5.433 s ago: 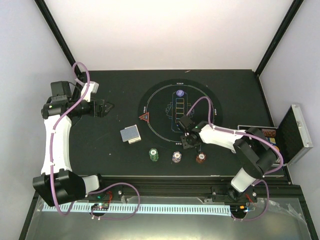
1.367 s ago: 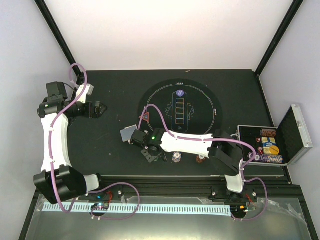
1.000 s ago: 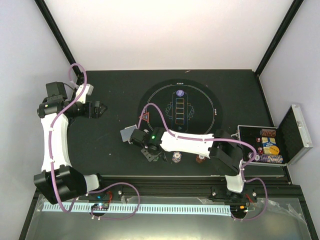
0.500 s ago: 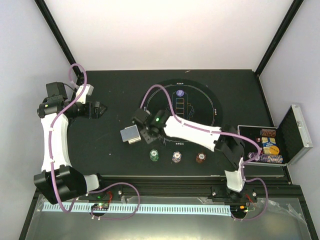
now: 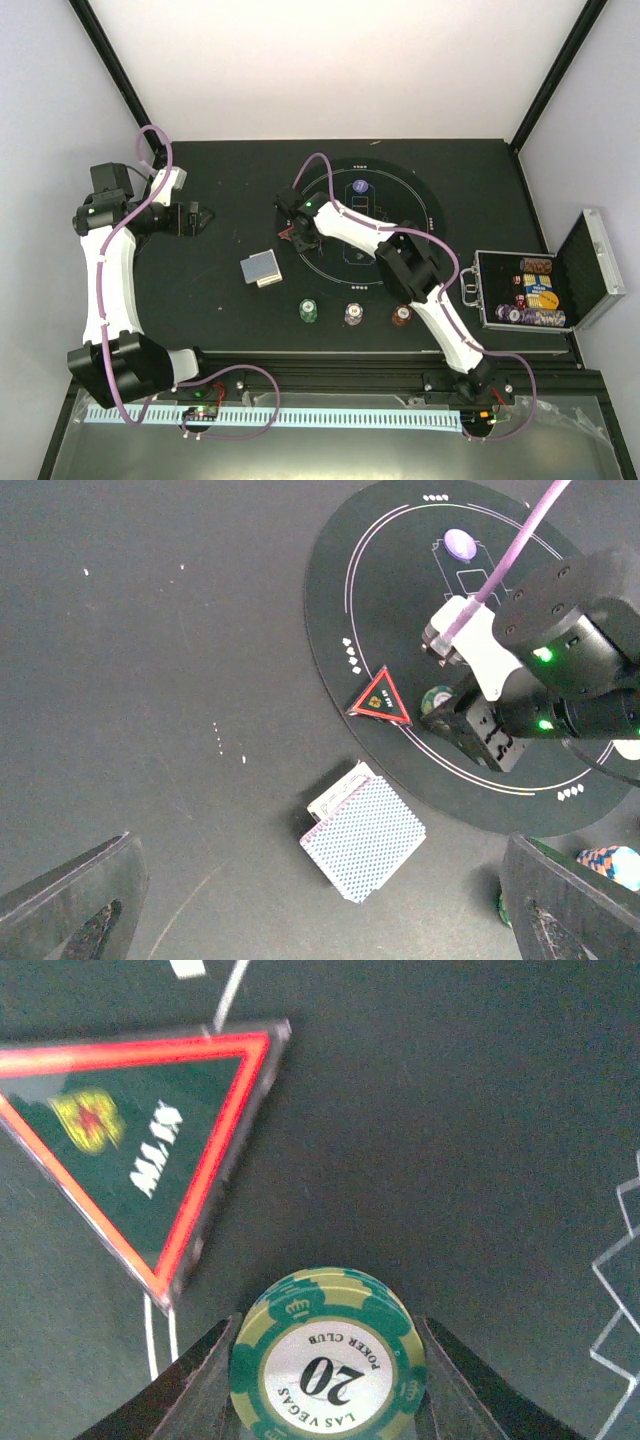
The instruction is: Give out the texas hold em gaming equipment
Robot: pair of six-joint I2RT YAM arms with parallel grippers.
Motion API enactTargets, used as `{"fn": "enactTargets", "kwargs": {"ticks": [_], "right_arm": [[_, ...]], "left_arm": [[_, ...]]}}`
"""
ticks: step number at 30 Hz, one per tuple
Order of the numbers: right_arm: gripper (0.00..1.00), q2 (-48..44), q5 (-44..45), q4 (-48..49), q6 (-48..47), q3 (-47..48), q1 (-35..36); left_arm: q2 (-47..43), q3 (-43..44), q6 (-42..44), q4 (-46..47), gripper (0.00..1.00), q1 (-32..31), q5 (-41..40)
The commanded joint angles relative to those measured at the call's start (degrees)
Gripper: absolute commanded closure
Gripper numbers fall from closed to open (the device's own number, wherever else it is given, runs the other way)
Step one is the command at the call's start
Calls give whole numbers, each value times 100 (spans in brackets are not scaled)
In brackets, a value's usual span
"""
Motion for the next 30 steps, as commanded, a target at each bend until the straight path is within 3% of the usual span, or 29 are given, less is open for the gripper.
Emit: {"fn": "enactTargets", "kwargs": {"ticks": [1, 11, 15, 17, 19, 23, 30], "right_arm": [[94, 235, -225, 109, -118, 489, -47], [92, 649, -414, 79, -102, 875, -47], [86, 714, -500, 19, -110, 1041, -53], [79, 697, -467, -39, -95, 1083, -51], [63, 617, -408, -60, -98, 1058, -51], [43, 363, -306, -149, -119, 1007, -61], [29, -454, 33, -427, -183, 804, -29]], "left_arm": [[25, 245, 87, -106, 1, 58, 136], [79, 280, 141, -114, 1, 51, 97], [86, 264, 146, -113, 1, 52, 92], [87, 259, 146, -128, 1, 52, 96], [87, 253, 147, -148, 1, 51, 105], [66, 247, 145, -176, 1, 52, 120], [36, 260, 126, -201, 1, 51, 200]]}}
